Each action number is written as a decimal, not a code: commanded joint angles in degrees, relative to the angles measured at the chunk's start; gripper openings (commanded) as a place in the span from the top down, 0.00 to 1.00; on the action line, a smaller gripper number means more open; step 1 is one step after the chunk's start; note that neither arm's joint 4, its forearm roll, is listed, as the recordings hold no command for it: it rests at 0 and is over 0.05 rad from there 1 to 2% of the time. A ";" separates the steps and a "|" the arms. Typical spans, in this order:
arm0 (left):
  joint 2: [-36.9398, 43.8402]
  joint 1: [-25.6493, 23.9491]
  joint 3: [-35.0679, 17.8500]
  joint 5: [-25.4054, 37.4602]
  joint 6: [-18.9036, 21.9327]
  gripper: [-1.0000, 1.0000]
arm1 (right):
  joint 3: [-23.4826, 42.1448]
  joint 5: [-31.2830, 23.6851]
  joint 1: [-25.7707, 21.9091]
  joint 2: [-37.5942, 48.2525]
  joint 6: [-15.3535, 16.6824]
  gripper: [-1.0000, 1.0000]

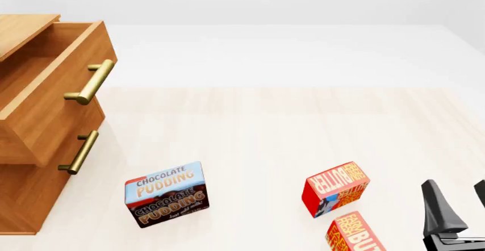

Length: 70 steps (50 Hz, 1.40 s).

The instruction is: Put the bowl in the top drawer of the cabinet.

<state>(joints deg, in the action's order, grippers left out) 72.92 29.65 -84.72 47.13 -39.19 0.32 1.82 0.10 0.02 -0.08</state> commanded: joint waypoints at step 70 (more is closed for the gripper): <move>-8.69 -2.89 4.55 0.18 -0.88 0.00 | 0.01 0.22 0.21 0.00 0.12 0.00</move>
<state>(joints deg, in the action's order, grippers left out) 67.69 29.34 -81.00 45.84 -40.10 0.33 2.04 0.27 0.02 0.02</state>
